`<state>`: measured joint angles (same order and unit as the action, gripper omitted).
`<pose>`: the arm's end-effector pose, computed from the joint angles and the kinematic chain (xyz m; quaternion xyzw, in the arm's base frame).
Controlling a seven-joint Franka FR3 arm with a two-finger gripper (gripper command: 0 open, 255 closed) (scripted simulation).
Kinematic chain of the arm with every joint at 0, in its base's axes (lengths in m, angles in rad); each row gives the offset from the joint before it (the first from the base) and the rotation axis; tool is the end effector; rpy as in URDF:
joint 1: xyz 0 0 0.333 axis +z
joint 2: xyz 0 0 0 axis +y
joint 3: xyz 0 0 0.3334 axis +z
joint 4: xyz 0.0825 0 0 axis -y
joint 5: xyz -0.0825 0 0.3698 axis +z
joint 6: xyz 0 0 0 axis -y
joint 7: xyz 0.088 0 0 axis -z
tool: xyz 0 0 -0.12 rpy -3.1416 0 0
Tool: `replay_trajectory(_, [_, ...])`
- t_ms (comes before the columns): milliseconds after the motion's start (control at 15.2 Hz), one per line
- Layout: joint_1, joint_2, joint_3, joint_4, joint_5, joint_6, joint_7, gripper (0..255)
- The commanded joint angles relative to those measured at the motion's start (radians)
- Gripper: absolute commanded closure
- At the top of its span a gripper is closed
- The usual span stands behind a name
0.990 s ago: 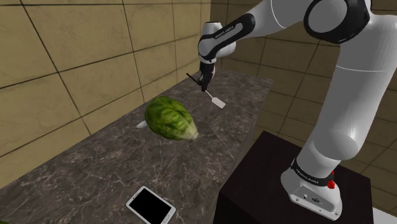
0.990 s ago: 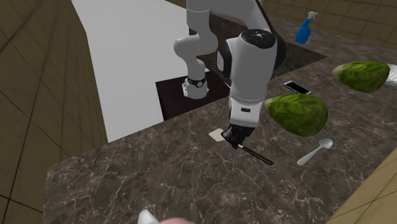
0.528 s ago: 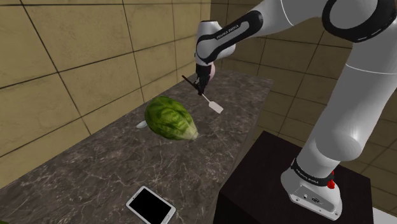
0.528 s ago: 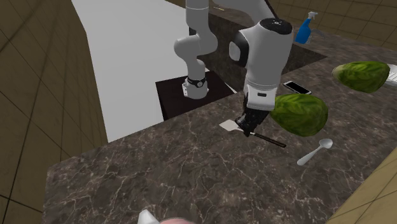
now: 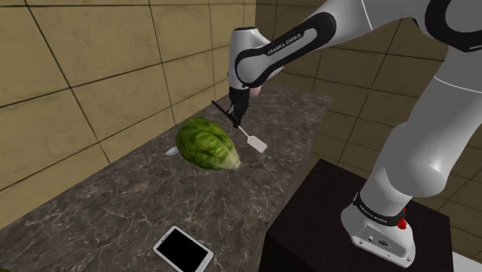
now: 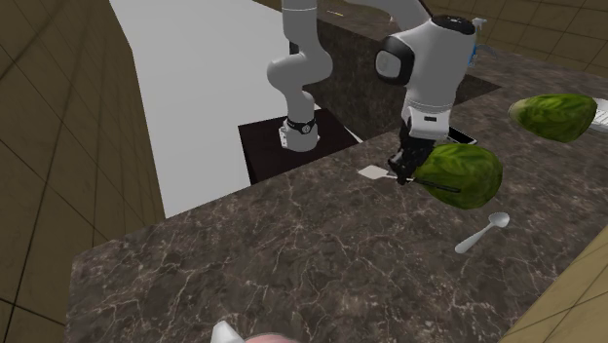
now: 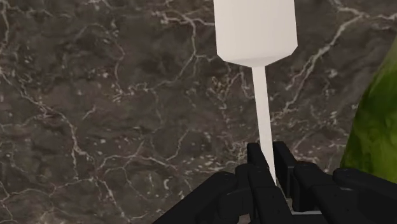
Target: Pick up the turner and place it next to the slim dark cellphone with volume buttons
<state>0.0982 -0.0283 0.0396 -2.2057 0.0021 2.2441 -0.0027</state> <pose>0.5147 0.0715 0.4117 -0.9970 -0.0695 -0.0332 0.0025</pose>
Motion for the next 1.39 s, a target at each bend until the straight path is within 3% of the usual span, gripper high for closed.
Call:
replay_trajectory(0, [0.022, -0.015, 0.024, -0.023, -0.002, 0.008, 0.049, 255])
replay_trajectory(594, [0.129, -0.048, 0.145, -0.058, -0.007, 0.009, 0.279, 255])
replay_trajectory(1188, [0.234, -0.001, 0.268, 0.000, -0.031, -0.008, 0.521, 255])
replay_trajectory(1320, [0.237, 0.009, 0.273, -0.003, -0.035, 0.004, 0.532, 255])
